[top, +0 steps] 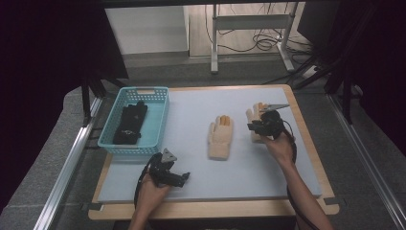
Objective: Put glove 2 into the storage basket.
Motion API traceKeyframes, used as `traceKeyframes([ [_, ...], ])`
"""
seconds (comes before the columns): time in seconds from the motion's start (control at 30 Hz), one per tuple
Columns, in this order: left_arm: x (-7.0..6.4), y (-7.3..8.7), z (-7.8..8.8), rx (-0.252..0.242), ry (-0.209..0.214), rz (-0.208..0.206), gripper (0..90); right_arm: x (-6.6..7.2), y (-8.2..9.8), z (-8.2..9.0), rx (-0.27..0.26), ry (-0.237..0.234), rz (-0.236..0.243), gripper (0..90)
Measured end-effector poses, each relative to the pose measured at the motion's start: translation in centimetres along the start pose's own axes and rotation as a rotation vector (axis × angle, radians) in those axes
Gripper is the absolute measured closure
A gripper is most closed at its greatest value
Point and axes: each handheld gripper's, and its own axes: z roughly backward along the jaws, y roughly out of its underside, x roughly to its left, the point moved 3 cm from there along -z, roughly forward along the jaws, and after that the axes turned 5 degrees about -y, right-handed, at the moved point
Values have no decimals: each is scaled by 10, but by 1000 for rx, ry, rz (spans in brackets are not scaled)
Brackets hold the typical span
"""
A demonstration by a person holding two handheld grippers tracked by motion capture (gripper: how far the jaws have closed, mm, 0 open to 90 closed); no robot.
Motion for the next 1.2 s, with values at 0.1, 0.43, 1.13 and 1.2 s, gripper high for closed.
traceKeyframes([
  [0.1,0,0,0,0,0,0,4,-17,1,6,-8,35,-19,680],
  [0.43,0,0,0,0,0,1,4,-54,10,8,7,115,-7,571],
  [1.13,0,0,0,-1,-1,0,5,-67,30,-24,33,102,8,537],
  [1.2,0,0,0,-1,-1,0,5,-67,30,-22,39,105,-2,570],
])
